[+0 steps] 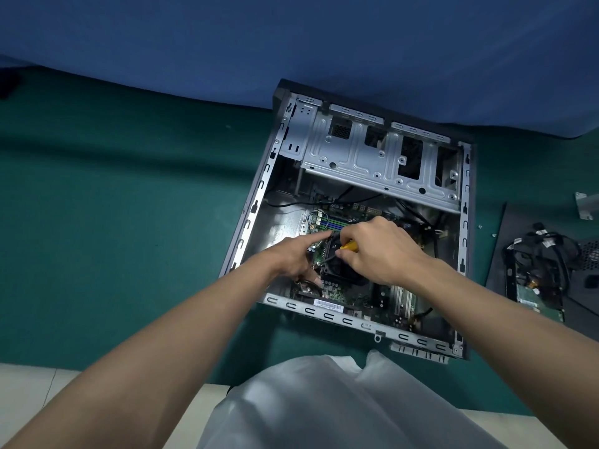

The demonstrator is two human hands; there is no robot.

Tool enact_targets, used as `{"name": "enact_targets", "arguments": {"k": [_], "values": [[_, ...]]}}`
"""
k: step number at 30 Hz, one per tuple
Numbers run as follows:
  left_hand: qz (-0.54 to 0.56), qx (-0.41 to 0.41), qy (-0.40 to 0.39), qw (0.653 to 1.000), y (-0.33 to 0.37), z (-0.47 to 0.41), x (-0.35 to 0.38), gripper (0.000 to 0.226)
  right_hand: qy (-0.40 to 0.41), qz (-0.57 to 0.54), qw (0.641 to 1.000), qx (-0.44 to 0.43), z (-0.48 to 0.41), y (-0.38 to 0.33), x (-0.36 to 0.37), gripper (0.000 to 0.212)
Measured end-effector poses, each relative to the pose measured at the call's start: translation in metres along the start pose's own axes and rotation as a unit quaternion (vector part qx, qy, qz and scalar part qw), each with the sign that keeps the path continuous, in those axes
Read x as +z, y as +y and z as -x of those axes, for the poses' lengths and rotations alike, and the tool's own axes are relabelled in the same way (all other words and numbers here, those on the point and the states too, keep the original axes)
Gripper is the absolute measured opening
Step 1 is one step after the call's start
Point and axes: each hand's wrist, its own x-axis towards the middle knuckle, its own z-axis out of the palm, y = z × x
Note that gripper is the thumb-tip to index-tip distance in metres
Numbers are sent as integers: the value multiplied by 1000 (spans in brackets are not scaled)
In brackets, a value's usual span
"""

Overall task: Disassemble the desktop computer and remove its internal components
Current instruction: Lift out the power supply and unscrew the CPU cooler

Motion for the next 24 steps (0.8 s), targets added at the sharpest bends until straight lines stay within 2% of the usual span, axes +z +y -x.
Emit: {"name": "enact_targets", "arguments": {"k": [5, 9, 13, 16, 18, 20, 24], "values": [[3, 14, 12, 1000, -5, -5, -1, 103, 9, 3, 1000, 0, -1, -3, -1, 18], [-39, 29, 21, 999, -8, -9, -1, 96, 4, 12, 1000, -7, 0, -8, -3, 21], [-64, 24, 17, 997, -9, -10, 0, 94, -37, 32, 999, 11, -3, -17, -8, 21], [-70, 33, 18, 997, -11, -11, -2, 86, -84, 49, 994, 59, -9, -23, -13, 37], [-97, 44, 24, 994, -12, -12, -3, 80, -125, 50, 988, 70, -14, -28, -17, 29], [-129, 49, 34, 990, -12, -13, -5, 73, -131, 61, 988, 54, -16, -34, -20, 15], [-181, 50, 45, 981, -12, -11, -6, 37, -95, 123, 987, -45, -7, -46, -21, 13]]}}
